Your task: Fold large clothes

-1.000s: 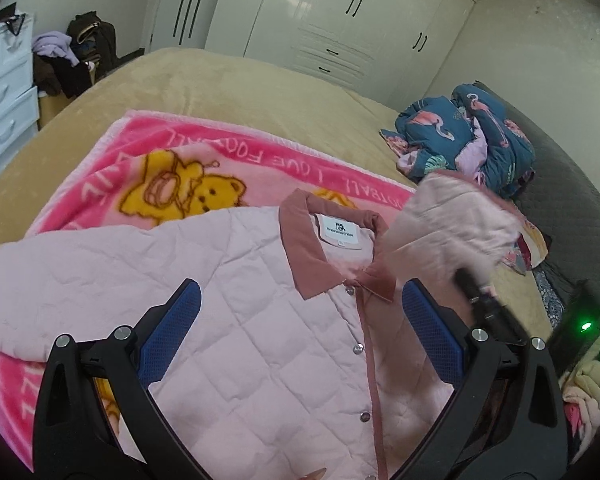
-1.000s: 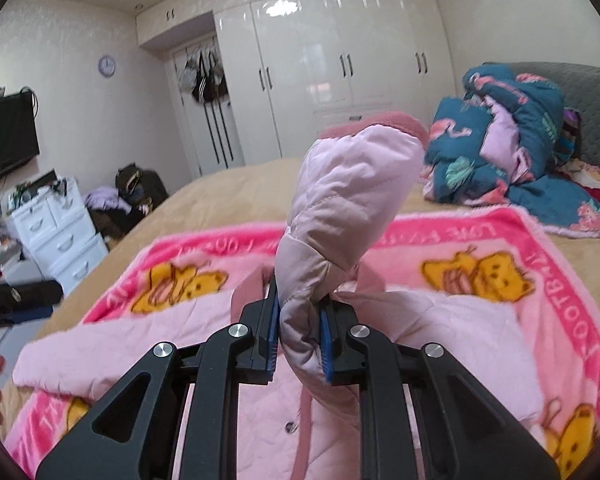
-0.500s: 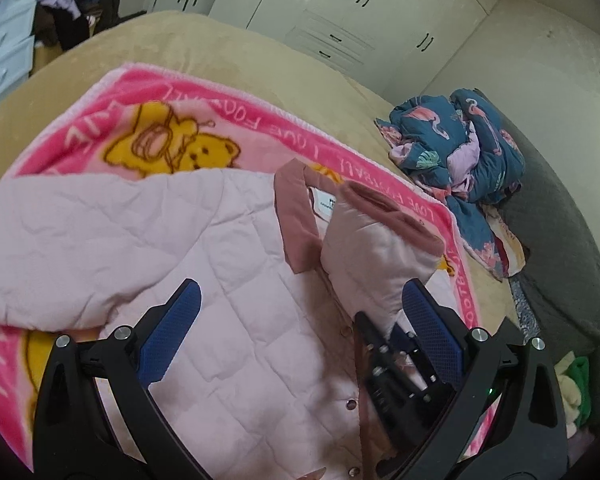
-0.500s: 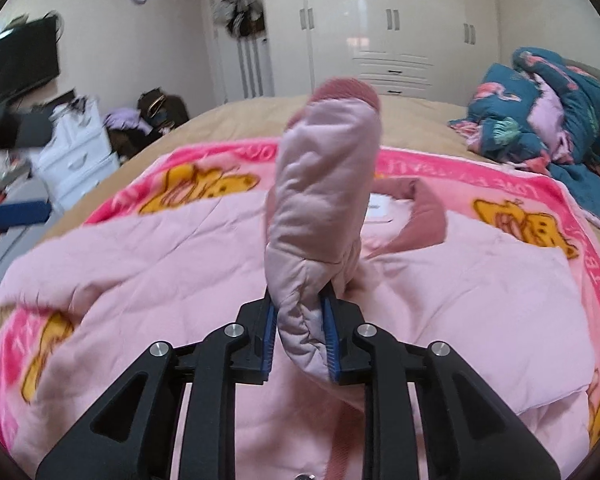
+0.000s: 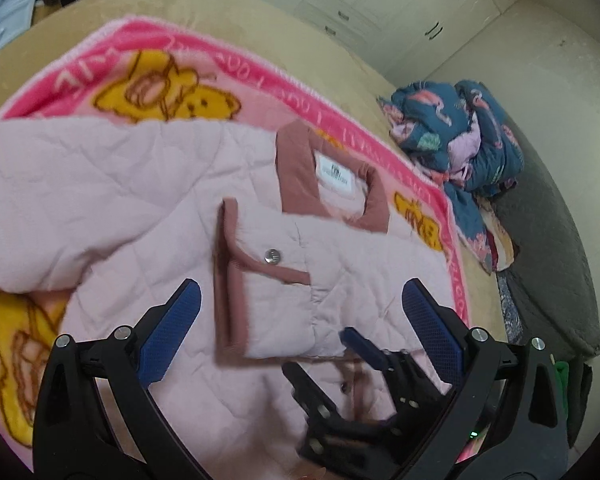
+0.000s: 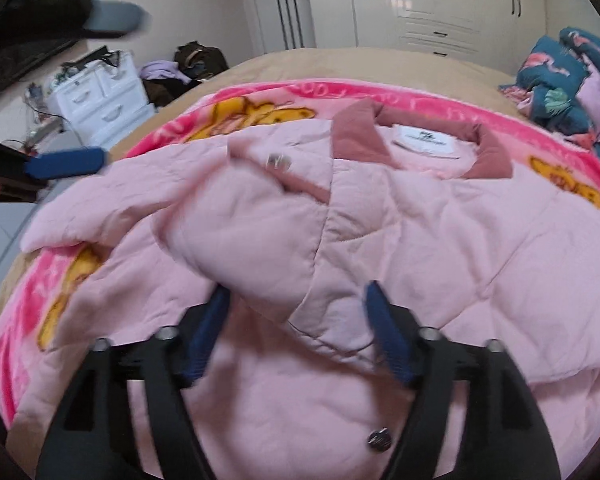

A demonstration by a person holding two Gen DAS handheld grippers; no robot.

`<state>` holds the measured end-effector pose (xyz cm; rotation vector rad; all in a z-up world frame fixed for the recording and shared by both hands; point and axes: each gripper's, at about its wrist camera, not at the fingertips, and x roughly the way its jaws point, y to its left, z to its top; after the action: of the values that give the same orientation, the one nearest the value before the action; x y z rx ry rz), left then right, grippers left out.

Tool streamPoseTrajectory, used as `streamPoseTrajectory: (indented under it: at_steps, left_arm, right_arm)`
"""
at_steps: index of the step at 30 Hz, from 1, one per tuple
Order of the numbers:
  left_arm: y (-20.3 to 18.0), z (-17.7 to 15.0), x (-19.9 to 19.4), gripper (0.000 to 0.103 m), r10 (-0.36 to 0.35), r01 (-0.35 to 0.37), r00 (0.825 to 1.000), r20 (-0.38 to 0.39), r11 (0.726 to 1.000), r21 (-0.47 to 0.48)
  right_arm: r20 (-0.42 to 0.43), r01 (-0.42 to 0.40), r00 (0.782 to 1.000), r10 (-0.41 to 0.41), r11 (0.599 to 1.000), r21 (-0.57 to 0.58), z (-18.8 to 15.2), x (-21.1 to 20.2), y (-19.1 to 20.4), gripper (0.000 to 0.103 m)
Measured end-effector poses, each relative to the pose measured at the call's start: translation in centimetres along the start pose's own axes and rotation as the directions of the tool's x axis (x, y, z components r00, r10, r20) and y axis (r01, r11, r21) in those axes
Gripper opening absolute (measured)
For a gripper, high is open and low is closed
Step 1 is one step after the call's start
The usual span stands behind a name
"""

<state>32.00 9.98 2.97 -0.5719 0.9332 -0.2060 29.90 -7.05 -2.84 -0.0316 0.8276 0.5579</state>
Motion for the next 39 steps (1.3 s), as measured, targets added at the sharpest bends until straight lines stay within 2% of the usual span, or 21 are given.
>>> streamPoseTrajectory:
  at_steps: [2, 7, 13, 16, 18, 19, 21, 22, 24, 25, 27, 31, 33, 36, 39]
  left_arm:
    - [0.5, -0.4, 1.0, 0.094, 0.003, -0.004, 1.0, -0.028, 1.0, -0.016]
    - [1.7, -1.2, 3.5, 0.094, 0.016, -0.019, 0.997, -0.072, 0.999, -0.039]
    - [2.8, -2.2, 6.4, 0.094, 0.004, -0.014, 0.994, -0.112, 0.996, -0.088]
    - [2.3, -2.6, 7.0, 0.093, 0.016, -0.022, 0.995, -0.098, 0.998, -0.062]
    - [2.0, -2.7, 7.3, 0.083, 0.013, -0.017, 0.996, -0.093, 0.999, -0.047]
    - [1.8, -2.7, 7.6, 0.081, 0.035, -0.038, 0.995, -0.095, 0.999, -0.031]
    - [1.4, -2.8, 8.0, 0.058, 0.099, -0.098, 0.99, -0.104, 0.995, 0.019]
    - [1.2, -2.8, 8.0, 0.051, 0.118, -0.114, 0.988, -0.097, 0.993, 0.042]
    - [0.7, -2.7, 7.7, 0.028, 0.139, -0.131, 0.987, -0.078, 0.987, 0.092]
    - [0.6, -2.6, 7.5, 0.025, 0.138, -0.13, 0.988, -0.072, 0.986, 0.107]
    - [-0.1, -2.0, 6.5, 0.006, 0.131, -0.124, 0.991, -0.04, 0.981, 0.15]
    - [-1.4, -0.2, 3.5, 0.005, 0.071, -0.078, 0.996, 0.046, 0.981, 0.18]
    - [-2.1, 0.7, 1.4, 0.005, 0.052, -0.072, 0.993, 0.104, 0.977, 0.202]
    - [-2.4, 1.2, 0.5, 0.005, 0.077, -0.111, 0.986, 0.147, 0.964, 0.243]
    - [-0.8, 0.9, 2.0, 0.005, 0.128, -0.152, 0.985, 0.113, 0.961, 0.232]
  right_arm:
    - [0.01, -0.027, 1.0, 0.027, 1.0, 0.012, -0.3, -1.0, 0.0, 0.087]
    - [0.046, -0.009, 0.999, 0.005, 0.997, 0.078, -1.0, -4.6, -2.8, 0.088]
    - [0.068, 0.121, 0.989, -0.129, 0.987, 0.109, -2.7, -8.8, -6.7, 0.088]
    - [0.067, 0.198, 0.976, -0.207, 0.972, 0.13, -3.4, -10.3, -8.8, 0.088]
    - [0.065, 0.224, 0.969, -0.236, 0.962, 0.155, -4.0, -11.0, -10.2, 0.088]
    - [0.063, 0.237, 0.966, -0.251, 0.956, 0.174, -4.3, -11.4, -11.1, 0.088]
    - [0.056, 0.252, 0.961, -0.269, 0.943, 0.219, -4.8, -12.1, -12.7, 0.088]
    - [0.053, 0.26, 0.959, -0.279, 0.937, 0.234, -4.9, -12.2, -13.3, 0.088]
    - [0.043, 0.292, 0.948, -0.316, 0.915, 0.279, -5.2, -12.6, -14.9, 0.088]
    - [0.041, 0.298, 0.945, -0.323, 0.908, 0.295, -5.3, -12.8, -15.3, 0.088]
    - [0.036, 0.309, 0.94, -0.34, 0.889, 0.337, -5.4, -13.5, -16.6, 0.088]
    - [0.056, 0.322, 0.928, -0.369, 0.868, 0.377, -4.7, -14.6, -18.1, 0.088]
    - [0.08, 0.327, 0.92, -0.384, 0.863, 0.386, -4.3, -15.4, -18.5, 0.088]
    - [0.095, 0.331, 0.914, -0.395, 0.859, 0.39, -3.7, -15.8, -19.1, 0.088]
    - [0.084, 0.343, 0.913, -0.399, 0.863, 0.371, -3.2, -15.3, -19.0, 0.088]
